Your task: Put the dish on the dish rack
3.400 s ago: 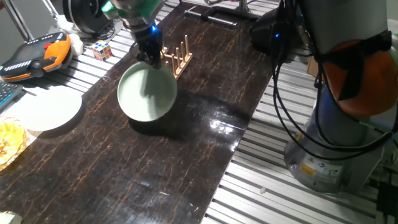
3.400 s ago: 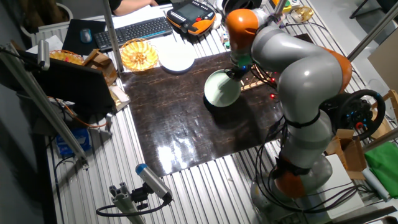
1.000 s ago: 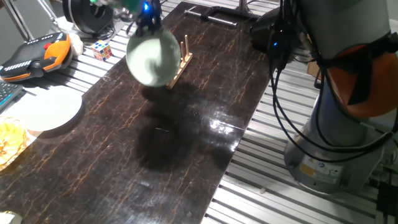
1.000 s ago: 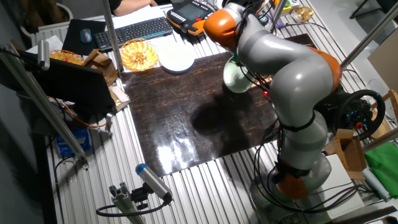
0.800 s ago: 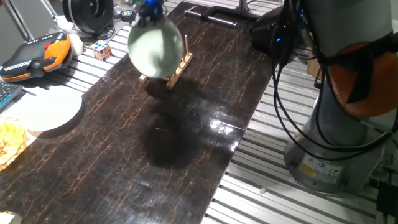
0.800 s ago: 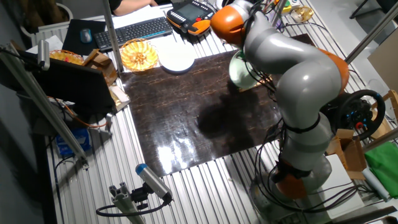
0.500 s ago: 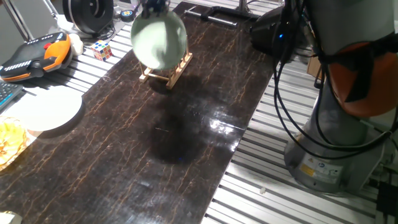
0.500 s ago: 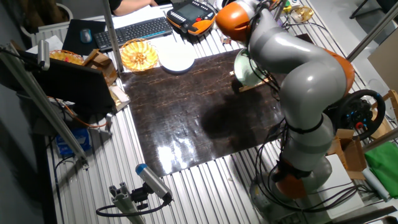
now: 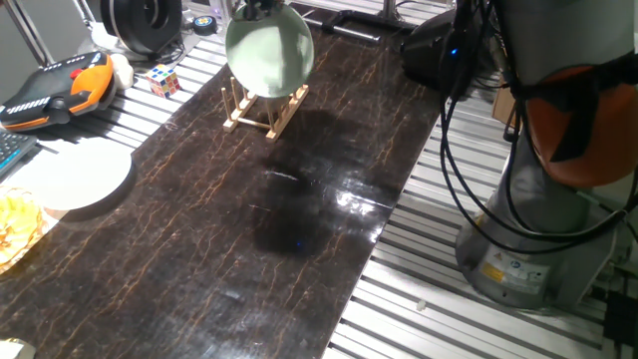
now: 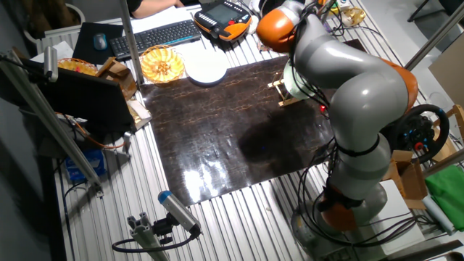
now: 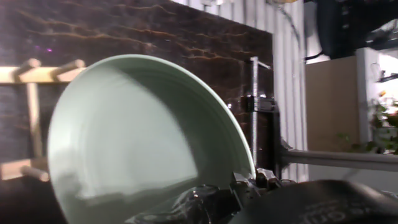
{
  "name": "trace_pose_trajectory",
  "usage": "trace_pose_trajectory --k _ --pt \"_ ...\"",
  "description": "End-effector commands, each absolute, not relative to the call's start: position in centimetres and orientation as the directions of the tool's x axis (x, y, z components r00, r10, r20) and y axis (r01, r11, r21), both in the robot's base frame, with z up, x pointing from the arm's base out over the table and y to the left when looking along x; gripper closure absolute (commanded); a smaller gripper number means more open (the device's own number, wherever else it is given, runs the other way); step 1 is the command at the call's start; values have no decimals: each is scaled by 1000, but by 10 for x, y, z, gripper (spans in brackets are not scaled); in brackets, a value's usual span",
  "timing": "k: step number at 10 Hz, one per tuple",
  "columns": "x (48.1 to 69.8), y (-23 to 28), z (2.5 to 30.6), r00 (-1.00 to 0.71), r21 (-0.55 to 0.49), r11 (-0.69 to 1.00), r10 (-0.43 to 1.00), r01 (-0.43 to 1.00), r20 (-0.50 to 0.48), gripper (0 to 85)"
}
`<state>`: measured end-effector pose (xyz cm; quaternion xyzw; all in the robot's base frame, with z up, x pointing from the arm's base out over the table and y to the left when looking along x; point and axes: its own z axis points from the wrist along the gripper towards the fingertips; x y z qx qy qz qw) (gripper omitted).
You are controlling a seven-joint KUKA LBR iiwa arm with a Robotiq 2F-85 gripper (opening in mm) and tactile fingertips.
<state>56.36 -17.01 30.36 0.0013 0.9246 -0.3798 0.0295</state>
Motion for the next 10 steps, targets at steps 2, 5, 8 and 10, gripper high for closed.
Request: trace_pose_trajectory --k 2,5,8,10 --pt "564 -167 304 -999 -692 721 -12 20 -42 830" --pt "564 -167 303 -1000 -641 767 25 24 -7 830" --pt "564 -167 303 -995 -630 774 99 64 20 830" --pt "564 -167 303 -991 -630 771 131 97 7 830"
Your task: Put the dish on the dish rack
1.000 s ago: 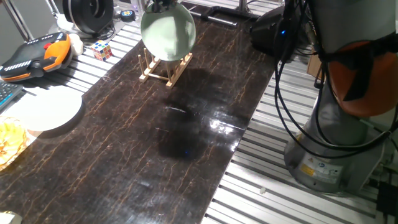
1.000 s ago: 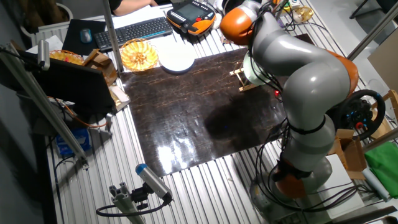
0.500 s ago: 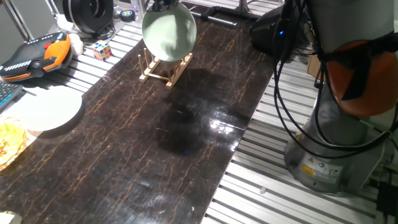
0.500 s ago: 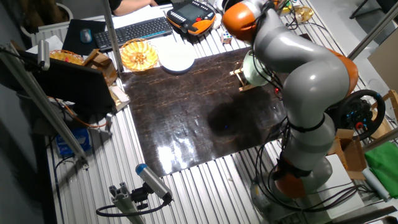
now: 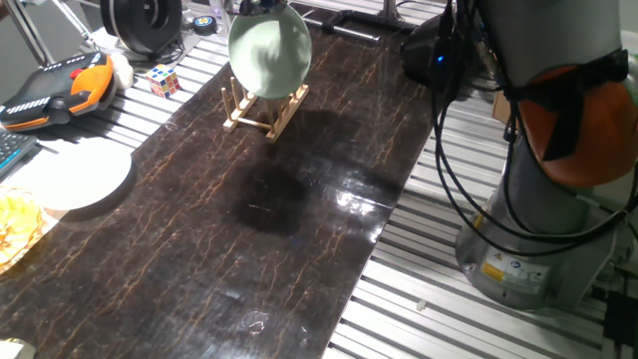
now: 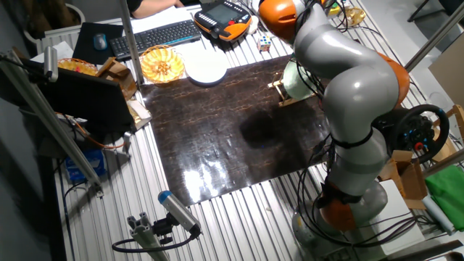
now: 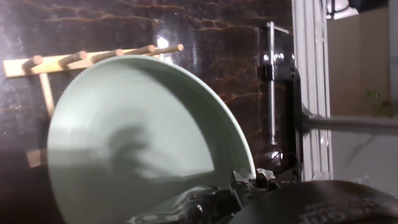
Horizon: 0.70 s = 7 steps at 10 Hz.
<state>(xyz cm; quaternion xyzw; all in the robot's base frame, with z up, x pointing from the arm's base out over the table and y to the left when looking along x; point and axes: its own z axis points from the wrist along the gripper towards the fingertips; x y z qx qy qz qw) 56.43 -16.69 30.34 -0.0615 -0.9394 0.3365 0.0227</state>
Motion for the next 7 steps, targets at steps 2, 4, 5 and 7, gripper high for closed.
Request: trace_pose_trajectory --k 2,4,5,7 --pt "564 -167 303 -995 -690 718 100 92 -28 830" --pt "571 -190 317 -998 -711 702 62 55 -17 830" --pt "574 -201 323 -998 -708 704 62 55 -17 830" --pt "578 -210 323 -995 -738 668 77 97 -60 830"
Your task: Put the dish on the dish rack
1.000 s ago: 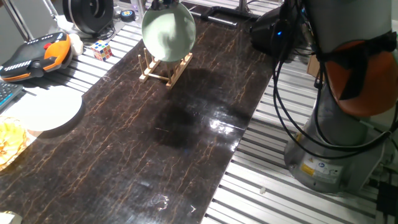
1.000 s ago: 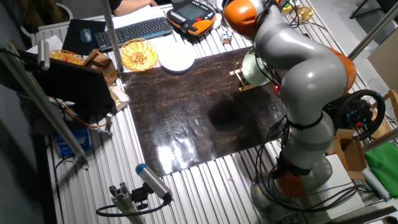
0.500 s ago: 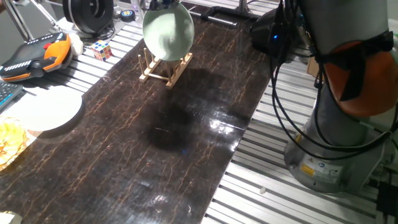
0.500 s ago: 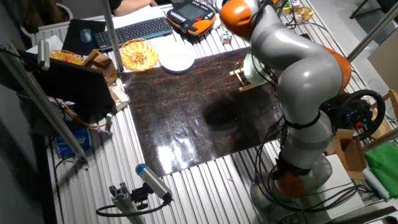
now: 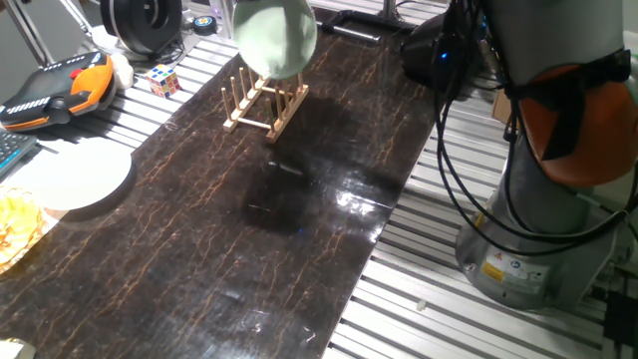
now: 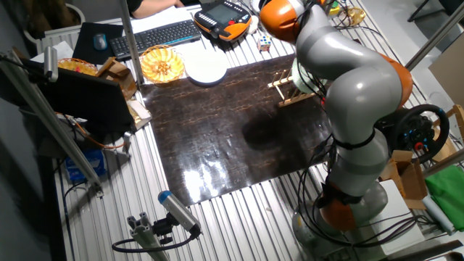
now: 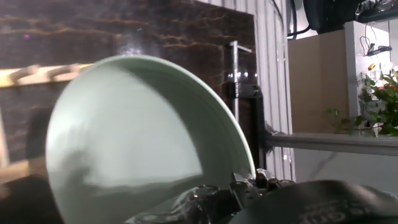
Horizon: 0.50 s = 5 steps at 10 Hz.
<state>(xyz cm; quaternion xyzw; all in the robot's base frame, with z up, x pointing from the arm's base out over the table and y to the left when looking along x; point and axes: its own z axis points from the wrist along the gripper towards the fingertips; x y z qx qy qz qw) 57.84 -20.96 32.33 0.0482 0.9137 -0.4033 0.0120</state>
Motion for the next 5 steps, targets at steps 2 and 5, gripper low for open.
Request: trace_pose_trajectory --k 2,5 --pt "581 -210 320 -994 -745 657 81 110 -76 830" --pt "587 -211 313 -993 -758 641 80 117 -85 830"
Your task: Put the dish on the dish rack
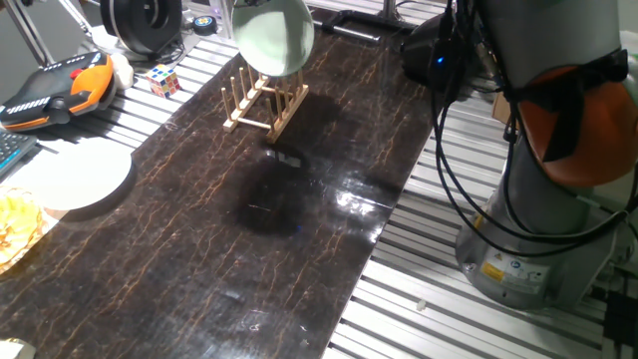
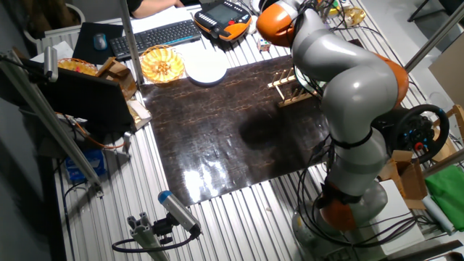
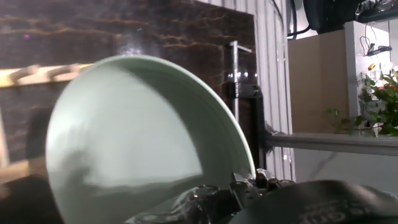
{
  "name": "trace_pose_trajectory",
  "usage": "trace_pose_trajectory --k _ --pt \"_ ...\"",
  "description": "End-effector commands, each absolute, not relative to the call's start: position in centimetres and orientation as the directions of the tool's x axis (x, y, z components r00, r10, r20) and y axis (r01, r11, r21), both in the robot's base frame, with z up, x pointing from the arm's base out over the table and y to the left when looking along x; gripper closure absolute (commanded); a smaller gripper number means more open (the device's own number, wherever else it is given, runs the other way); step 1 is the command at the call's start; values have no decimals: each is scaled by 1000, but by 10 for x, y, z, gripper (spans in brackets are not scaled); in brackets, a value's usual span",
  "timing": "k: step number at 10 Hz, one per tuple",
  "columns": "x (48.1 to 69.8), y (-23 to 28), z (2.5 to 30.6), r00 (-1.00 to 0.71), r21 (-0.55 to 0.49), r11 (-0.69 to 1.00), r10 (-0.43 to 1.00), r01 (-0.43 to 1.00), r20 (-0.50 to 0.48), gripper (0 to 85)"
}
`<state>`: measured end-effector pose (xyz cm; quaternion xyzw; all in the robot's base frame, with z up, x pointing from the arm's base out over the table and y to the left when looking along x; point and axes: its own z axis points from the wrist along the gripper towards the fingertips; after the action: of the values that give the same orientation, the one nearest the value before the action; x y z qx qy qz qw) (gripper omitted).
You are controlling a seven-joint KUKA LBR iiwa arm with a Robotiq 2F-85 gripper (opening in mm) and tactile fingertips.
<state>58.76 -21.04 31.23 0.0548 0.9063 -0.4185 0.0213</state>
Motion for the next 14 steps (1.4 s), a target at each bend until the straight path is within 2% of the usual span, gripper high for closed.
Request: trace_pose_trajectory --k 1,9,14 --pt "589 -210 311 -993 -756 644 84 118 -84 830" --pt "606 -205 284 -993 -762 636 91 118 -78 830" --pt "606 -198 280 -992 -767 631 96 120 -76 830"
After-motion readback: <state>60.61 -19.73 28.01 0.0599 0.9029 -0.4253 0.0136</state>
